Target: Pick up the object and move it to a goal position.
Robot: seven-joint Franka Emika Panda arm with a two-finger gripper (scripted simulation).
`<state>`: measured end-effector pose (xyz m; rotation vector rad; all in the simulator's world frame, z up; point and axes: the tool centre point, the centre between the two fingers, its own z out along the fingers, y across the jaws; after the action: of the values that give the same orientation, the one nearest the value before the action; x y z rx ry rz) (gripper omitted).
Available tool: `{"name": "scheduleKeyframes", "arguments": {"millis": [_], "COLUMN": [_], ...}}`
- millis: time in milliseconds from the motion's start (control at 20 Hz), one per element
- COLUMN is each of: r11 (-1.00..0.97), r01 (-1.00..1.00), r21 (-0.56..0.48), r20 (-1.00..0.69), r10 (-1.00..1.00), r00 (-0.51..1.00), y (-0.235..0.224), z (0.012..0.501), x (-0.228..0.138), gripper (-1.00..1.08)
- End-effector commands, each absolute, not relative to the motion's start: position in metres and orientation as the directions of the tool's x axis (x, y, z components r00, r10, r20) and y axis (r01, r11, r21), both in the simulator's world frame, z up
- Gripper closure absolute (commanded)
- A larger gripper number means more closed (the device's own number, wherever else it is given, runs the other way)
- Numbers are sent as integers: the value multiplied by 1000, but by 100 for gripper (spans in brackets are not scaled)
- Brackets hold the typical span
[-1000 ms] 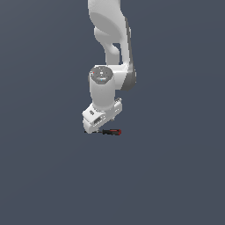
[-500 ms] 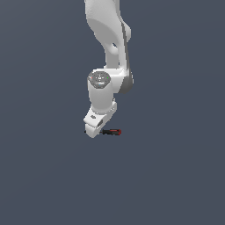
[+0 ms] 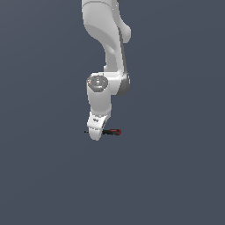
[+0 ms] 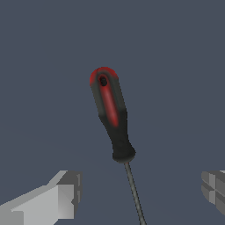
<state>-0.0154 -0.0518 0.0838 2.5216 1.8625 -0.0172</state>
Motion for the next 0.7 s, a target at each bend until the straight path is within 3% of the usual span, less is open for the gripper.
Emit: {"name": "scheduleKeyframes", "arguments": {"millis": [0, 650], "r11": [-228, -24], "r01": [974, 1000], "r21": [-2, 0], "r20": [-10, -1], "r10": [973, 1000], "r00": [228, 24], "y": [-53, -56], "z": [79, 66], "x": [-17, -20], "gripper": [-92, -92]}}
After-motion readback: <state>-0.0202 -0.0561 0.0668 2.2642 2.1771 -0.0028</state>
